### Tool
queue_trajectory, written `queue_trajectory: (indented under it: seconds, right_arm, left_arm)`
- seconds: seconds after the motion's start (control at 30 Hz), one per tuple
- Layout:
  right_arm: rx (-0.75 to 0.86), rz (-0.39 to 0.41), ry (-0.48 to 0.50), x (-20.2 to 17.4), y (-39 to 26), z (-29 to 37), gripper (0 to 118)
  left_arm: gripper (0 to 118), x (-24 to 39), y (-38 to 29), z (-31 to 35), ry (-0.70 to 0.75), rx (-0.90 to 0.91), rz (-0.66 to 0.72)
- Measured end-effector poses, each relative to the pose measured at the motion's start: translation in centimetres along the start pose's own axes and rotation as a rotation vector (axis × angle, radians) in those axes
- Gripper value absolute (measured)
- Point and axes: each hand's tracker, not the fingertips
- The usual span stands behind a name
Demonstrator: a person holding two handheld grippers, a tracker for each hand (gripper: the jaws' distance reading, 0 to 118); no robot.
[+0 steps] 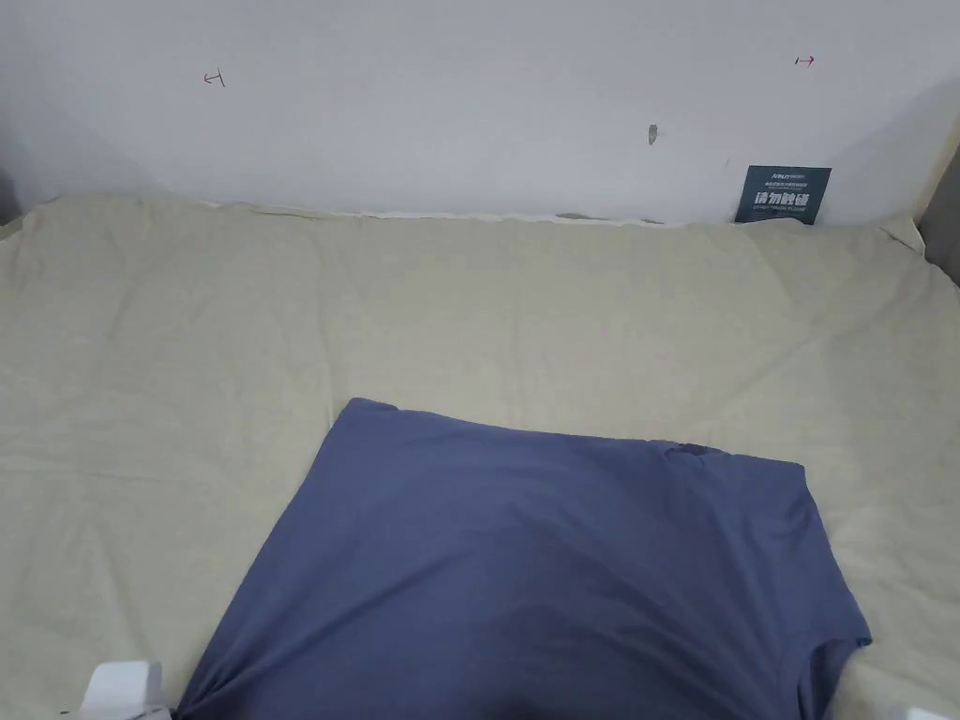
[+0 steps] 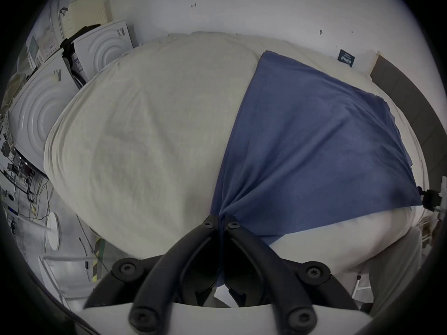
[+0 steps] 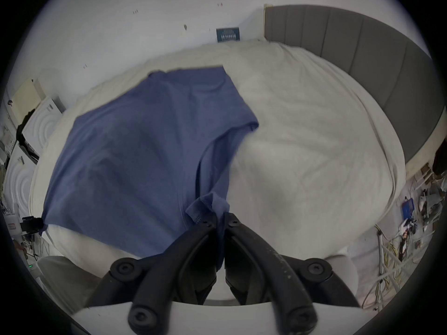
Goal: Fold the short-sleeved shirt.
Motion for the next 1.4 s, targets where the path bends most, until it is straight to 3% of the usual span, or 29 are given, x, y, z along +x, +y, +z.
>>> queue_trajectory:
  seconds: [0.27, 0.3, 0.33, 0.4, 0.43, 0.47, 0.77, 0.83, 0.87, 0.93, 0.97, 1.0, 1.03, 1.07, 1.1, 1.23, 1.4]
  right_arm:
    - [-0.053, -0.016, -0.005, 0.0, 0.2, -0.8, 8]
    - [-0.051, -0.012, -0.003, -0.1, 0.7, -0.3, 21]
    - [-0.028, -0.004, -0.016, -0.1, 1.2, 0.3, 37]
    - [0.093, -0.004, -0.001, -0.4, 2.8, 2.5, 82]
    - [0.161, -0.012, 0.006, -0.5, 3.9, 3.8, 98]
    - [0.222, -0.013, 0.003, -0.8, 4.8, 5.0, 107]
    - [0.769, 0.105, -0.004, -5.3, 10.8, 16.8, 108]
    - [0.84, 0.112, -0.031, -6.3, 11.0, 18.1, 107]
    - [0.867, 0.115, -0.047, -6.7, 11.0, 18.5, 104]
    - [0.904, 0.121, -0.07, -7.4, 11.0, 18.8, 80]
    - [0.907, 0.124, -0.069, -7.7, 10.9, 18.9, 60]
    - [0.911, 0.13, -0.069, -7.9, 11.0, 18.9, 60]
    - [0.911, 0.134, -0.063, -8.0, 11.1, 18.8, 49]
    - [0.911, 0.137, -0.066, -8.3, 11.3, 18.6, 30]
    - [0.906, 0.137, -0.068, -8.5, 11.4, 18.5, 2]
    - [0.893, 0.144, -0.064, -8.9, 12.2, 17.8, 1]
    - [0.879, 0.144, -0.061, -8.9, 14.2, 16.3, 1]
  left_arm:
    - [6, 0.2, 0.0, 0.2, -0.013, -0.045, 0.031]
    - [18, 0.5, 0.4, 0.6, -0.013, -0.043, 0.03]
    - [39, 0.6, 0.9, 1.2, -0.02, -0.031, 0.03]
    - [104, 1.0, 2.2, 2.9, -0.083, 0.041, 0.047]
    - [118, 1.3, 3.0, 4.0, -0.118, 0.099, 0.052]
    - [118, 1.7, 3.8, 5.2, -0.132, 0.164, 0.056]
    - [112, 7.8, 11.3, 15.8, -0.154, 0.716, -0.018]
    - [98, 9.1, 12.1, 16.8, -0.135, 0.802, -0.028]
    - [85, 9.7, 12.4, 17.1, -0.126, 0.826, -0.03]
    - [44, 10.8, 12.8, 17.2, -0.119, 0.853, -0.019]
    - [23, 11.1, 13.0, 16.9, -0.125, 0.861, -0.011]
    - [23, 11.5, 13.1, 16.6, -0.128, 0.868, -0.008]
    - [16, 11.9, 13.2, 16.4, -0.132, 0.873, -0.016]
    - [3, 12.4, 13.3, 16.1, -0.132, 0.875, -0.029]
    - [0, 12.5, 13.5, 15.7, -0.138, 0.875, -0.044]
    - [0, 13.6, 14.7, 14.3, -0.126, 0.841, -0.081]
    - [0, 14.4, 19.9, 10.5, -0.143, 0.673, -0.125]
